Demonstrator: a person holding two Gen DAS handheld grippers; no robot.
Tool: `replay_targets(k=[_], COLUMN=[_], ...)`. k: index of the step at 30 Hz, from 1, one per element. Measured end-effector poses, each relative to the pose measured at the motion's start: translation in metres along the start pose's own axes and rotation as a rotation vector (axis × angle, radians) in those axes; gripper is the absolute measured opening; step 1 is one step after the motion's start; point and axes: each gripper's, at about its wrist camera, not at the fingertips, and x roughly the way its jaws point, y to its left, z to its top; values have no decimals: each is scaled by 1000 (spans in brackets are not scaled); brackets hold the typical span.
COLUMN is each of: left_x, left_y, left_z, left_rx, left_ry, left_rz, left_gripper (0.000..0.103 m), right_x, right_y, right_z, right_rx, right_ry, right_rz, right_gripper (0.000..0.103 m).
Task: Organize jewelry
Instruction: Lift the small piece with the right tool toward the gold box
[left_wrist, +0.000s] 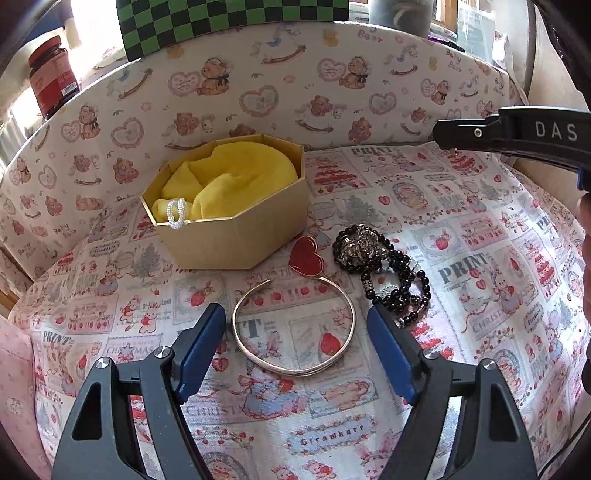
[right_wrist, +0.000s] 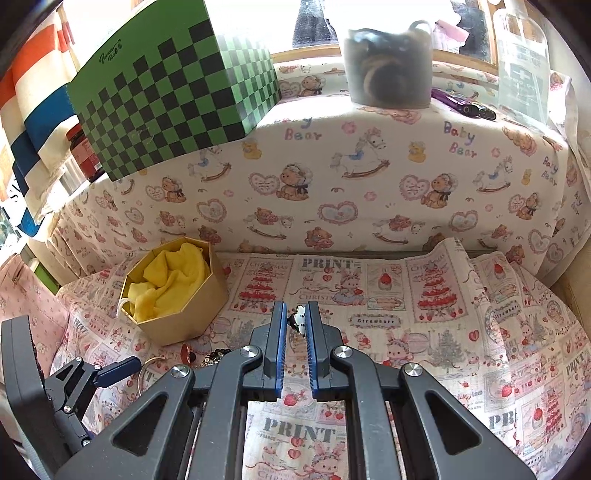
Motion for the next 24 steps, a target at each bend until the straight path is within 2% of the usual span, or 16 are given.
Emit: replay_targets(k=[12, 15, 17, 24], left_x=[0, 0, -2, -35], left_y=[10, 11, 17, 36], left_z=[1, 1, 1, 2], left_rx=[-31, -33, -87, -150], left_ry=[9, 8, 14, -92], left_rz=[-17, 2, -14, -87], left_gripper=[75, 68, 68, 67], right_x=[-3, -2, -1, 5], right_y=[2, 0, -1, 0], right_z=[-1, -1, -2, -4], right_rx=[-17, -12, -11, -17], right_ry=[-4, -1, 2, 10], right_rz=[-3, -6, -10, -17], right_gripper=[11, 11, 11, 11])
